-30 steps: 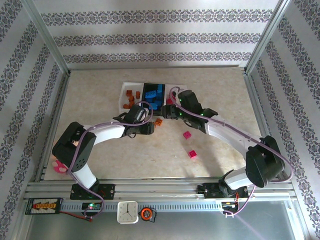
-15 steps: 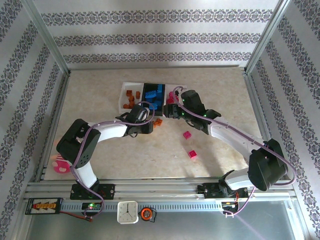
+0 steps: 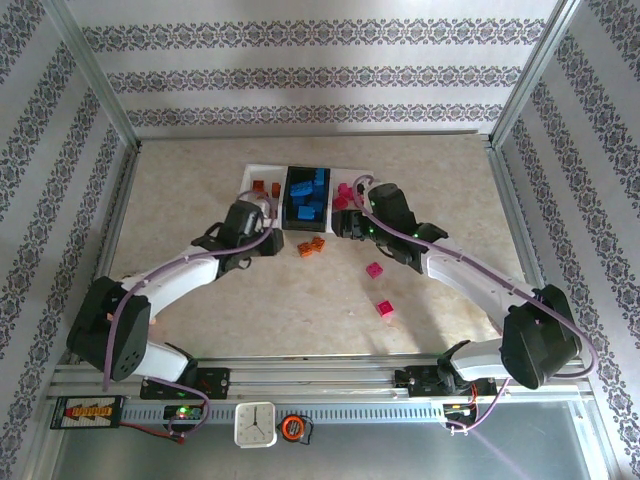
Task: Sort the legos into containers by color
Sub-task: Pick up the lego from the center of the table, then place the lego in the container.
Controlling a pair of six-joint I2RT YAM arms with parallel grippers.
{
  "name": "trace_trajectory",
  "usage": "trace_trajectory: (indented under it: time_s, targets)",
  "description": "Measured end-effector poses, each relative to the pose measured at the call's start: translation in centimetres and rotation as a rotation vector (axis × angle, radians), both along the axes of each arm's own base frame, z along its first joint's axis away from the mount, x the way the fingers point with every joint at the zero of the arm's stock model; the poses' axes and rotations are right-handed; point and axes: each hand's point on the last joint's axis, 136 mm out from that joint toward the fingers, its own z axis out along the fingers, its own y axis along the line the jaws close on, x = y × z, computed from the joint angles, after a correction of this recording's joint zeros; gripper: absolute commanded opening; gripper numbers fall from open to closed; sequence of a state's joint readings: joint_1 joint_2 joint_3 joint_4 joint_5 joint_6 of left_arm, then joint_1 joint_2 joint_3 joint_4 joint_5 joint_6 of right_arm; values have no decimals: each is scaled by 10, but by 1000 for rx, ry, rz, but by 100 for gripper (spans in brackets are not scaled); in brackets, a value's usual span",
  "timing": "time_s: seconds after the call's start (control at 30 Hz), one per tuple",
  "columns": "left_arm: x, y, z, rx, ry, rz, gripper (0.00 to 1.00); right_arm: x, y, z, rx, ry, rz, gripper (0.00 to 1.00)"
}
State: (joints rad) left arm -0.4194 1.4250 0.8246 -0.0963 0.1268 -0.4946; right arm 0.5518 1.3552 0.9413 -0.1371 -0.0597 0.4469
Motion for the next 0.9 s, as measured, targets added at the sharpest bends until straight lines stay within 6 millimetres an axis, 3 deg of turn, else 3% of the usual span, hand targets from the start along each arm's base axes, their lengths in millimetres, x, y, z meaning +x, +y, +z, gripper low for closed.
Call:
trace_trajectory:
  time_s: [0.2,0.33,0.53,0.63,0.77,0.9]
  targets:
    - [65,41,23,38,-59,170,30,-4,-3,4,8,-10,-5,70]
    - [98,59,21,63,-61,235,33,-8,-6,5,11,-14,-5,71]
    - [135,62,21,96,-71,252,61,-18,-11,-9,3,25,-14,72]
    - [140,59,27,90,-79,242,72,-24,-15,-19,-17,58,-17,73]
    - [136,52,44,54,-103,218,79,-31,-25,-34,-63,114,-41,73]
    - [111,38,79,-20,-158,171,97,-40,-42,-60,-148,209,-94,73]
